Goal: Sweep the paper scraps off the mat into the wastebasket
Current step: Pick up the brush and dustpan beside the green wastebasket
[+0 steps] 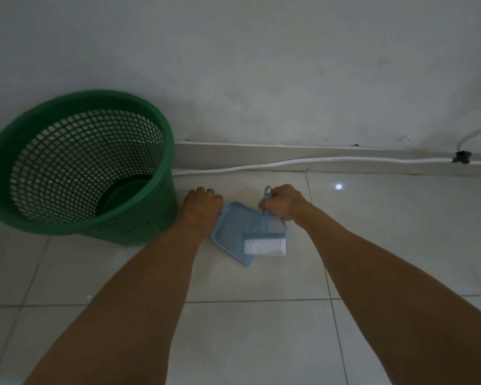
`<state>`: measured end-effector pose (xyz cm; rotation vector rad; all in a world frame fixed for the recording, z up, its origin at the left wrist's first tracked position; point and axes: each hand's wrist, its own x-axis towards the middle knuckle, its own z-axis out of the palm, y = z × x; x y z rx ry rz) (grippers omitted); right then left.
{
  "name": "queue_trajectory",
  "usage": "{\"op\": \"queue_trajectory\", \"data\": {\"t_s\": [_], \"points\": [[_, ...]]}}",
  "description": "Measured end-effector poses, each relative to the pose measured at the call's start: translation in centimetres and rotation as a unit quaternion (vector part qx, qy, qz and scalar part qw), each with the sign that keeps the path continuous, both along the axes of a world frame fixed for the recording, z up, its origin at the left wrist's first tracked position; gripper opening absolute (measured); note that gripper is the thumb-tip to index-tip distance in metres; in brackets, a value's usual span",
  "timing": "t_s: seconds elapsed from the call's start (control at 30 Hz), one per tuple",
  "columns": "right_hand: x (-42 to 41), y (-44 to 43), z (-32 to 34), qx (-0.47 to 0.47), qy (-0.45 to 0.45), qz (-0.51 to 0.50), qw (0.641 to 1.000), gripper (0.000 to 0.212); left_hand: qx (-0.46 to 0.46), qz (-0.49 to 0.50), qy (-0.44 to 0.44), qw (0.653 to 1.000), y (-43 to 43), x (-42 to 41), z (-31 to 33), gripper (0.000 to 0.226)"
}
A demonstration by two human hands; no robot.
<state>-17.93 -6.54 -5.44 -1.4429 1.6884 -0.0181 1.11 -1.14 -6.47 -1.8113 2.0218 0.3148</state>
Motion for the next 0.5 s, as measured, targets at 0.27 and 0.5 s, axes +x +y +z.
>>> {"op": "queue_trajectory", "data": {"t_s": [0.27, 0.5], "points": [[-2.5, -0.4, 1.6, 0.064, -0.079, -0.12, 0.988, 0.026, 0.074, 0.094, 0.084, 0.989, 1.1, -0.5, 1.3, 0.05], [-5.2, 1.5, 6.8, 0.124, -0.179, -0.242, 0.946, 0.005, 0.091, 0.205, 0.158, 0.962, 3.3, -2.2, 4.7, 0.043]]}}
